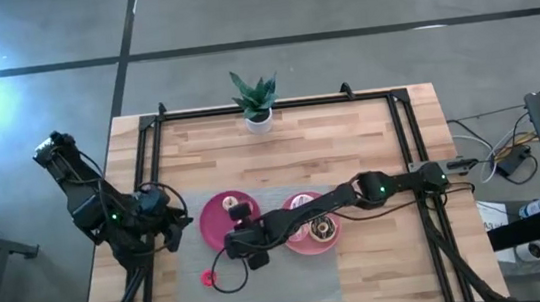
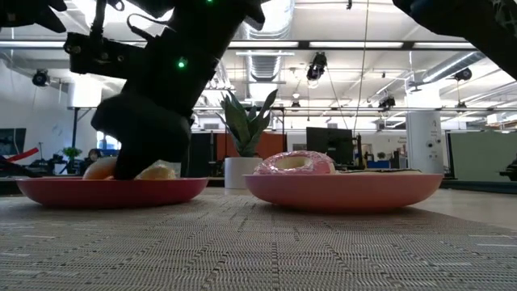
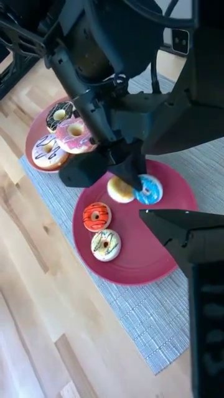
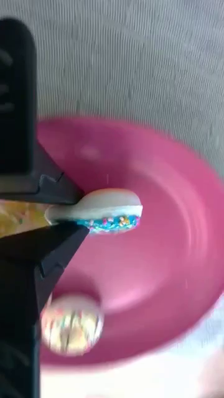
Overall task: Pick & Place donuts
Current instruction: Put the small blue donut on the dark pink plate
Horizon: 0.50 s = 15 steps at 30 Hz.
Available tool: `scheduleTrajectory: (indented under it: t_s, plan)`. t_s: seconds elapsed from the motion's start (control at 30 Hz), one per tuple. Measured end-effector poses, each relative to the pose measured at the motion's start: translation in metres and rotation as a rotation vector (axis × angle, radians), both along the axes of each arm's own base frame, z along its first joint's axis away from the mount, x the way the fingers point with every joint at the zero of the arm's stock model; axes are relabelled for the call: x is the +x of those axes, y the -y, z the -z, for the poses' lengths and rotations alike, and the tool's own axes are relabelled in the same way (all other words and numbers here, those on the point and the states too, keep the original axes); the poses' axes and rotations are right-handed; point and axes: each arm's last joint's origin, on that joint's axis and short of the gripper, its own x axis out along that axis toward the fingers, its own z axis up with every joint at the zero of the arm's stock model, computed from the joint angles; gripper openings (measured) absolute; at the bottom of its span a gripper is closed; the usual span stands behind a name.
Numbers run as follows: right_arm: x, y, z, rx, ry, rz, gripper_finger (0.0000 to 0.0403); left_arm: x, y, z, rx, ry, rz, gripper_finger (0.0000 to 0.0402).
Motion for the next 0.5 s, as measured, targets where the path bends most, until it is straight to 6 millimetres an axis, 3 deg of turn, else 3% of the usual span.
scheduleTrajectory:
  t_s: [0.33,0.5]
  plan:
    - [-0.004,-0.004,0.001,0.104,-0.038,0.012,0.0165,0.0,0.0,0.0,-0.001,-0.001,0.002,0.0126]
    - [-0.006,-0.006,-0.012,0.153,-0.024,0.038,0.0202,0.0,0.0,0.0,-0.007,-0.007,0.006,0.0126]
